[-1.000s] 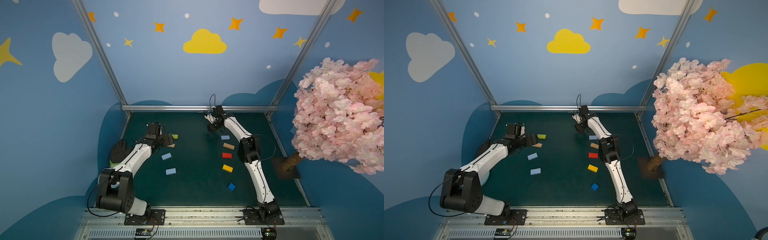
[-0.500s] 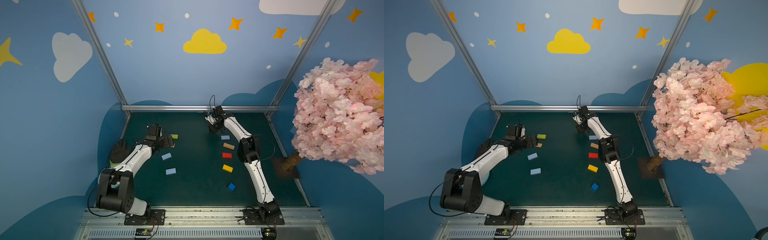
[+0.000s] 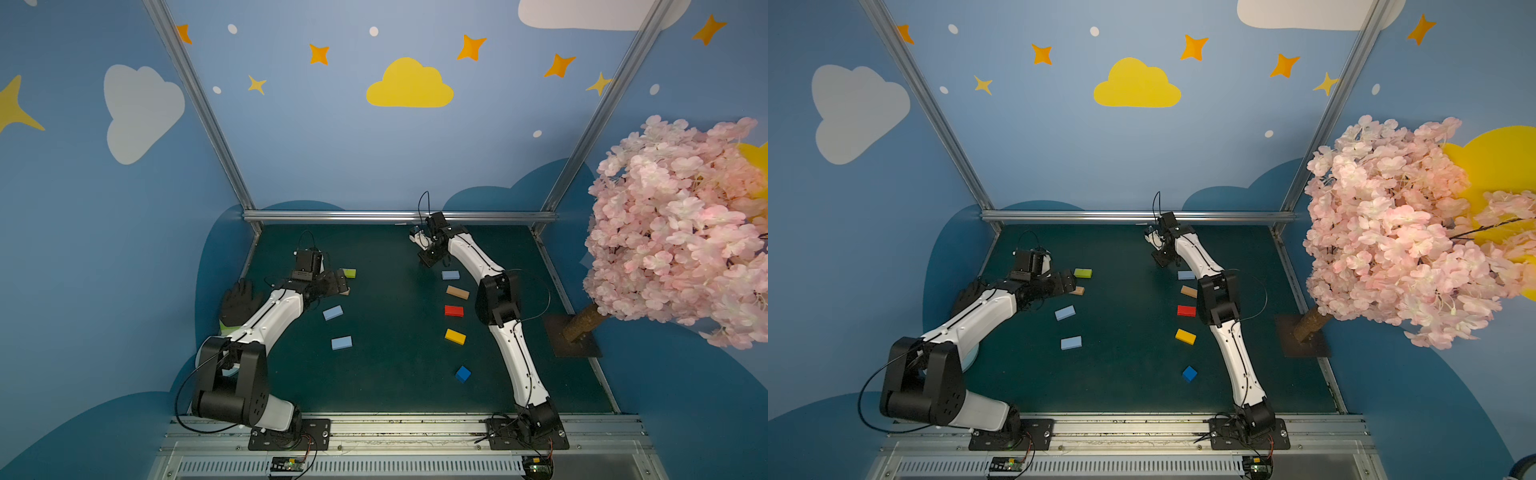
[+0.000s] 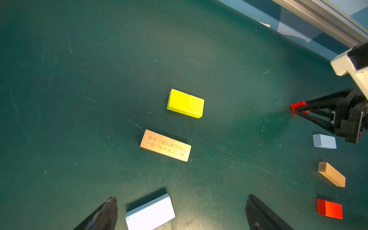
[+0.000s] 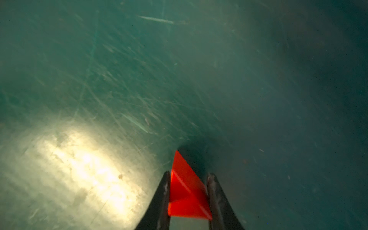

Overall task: Assemble a heart with building blocks
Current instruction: Pick up the building block from the center of the board, then assemble the building block at the center of the board.

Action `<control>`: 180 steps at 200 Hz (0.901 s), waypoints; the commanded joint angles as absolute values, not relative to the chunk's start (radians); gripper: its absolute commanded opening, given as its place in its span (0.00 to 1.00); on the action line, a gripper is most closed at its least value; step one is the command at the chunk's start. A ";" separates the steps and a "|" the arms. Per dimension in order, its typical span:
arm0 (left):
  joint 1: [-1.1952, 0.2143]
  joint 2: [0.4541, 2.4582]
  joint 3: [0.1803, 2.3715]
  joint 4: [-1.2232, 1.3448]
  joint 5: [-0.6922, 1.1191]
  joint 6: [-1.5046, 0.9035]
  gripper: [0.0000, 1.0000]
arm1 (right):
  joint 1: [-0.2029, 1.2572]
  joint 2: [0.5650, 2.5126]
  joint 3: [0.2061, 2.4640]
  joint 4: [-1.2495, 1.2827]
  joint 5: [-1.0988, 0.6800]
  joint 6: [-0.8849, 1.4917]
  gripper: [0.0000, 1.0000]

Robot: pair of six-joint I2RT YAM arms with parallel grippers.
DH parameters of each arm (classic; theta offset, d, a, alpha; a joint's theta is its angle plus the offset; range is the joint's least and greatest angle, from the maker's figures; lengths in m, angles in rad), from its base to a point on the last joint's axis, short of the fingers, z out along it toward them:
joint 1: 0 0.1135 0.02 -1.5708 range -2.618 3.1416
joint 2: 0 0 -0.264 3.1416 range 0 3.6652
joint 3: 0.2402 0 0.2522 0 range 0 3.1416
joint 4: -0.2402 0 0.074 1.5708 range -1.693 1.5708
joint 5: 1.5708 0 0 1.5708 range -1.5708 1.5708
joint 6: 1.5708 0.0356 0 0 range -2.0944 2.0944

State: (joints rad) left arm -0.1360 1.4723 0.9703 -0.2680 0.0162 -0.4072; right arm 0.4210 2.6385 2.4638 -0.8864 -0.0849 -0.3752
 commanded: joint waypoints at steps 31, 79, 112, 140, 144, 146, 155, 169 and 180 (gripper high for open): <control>-0.136 1.481 0.962 -0.246 0.035 -0.405 1.00 | 0.479 2.489 2.368 -0.923 -0.270 -0.547 0.00; -0.135 1.502 0.972 -0.241 0.050 -0.399 1.00 | 0.520 2.479 2.373 -0.949 -0.274 -0.612 0.00; -0.135 1.512 0.981 -0.244 0.052 -0.393 1.00 | 0.538 2.496 2.371 -0.960 -0.267 -0.586 0.00; -0.136 1.512 0.980 -0.244 0.051 -0.390 1.00 | 0.554 2.516 2.373 -0.951 -0.211 -0.498 0.00; -0.135 1.513 0.980 -0.245 0.051 -0.390 1.00 | 0.557 2.519 2.373 -0.950 -0.201 -0.488 0.00; -0.135 1.513 0.979 -0.244 0.051 -0.390 1.00 | 0.559 2.520 2.372 -0.949 -0.196 -0.482 0.00; -0.136 1.511 0.976 -0.244 0.050 -0.389 1.00 | 0.565 2.526 2.372 -0.947 -0.163 -0.451 0.00; -0.135 1.509 0.973 -0.242 0.049 -0.388 1.00 | 0.577 2.532 2.368 -0.946 -0.127 -0.431 0.00; -0.134 1.509 0.970 -0.240 0.048 -0.388 1.00 | 0.586 2.533 2.360 -0.942 -0.120 -0.430 0.00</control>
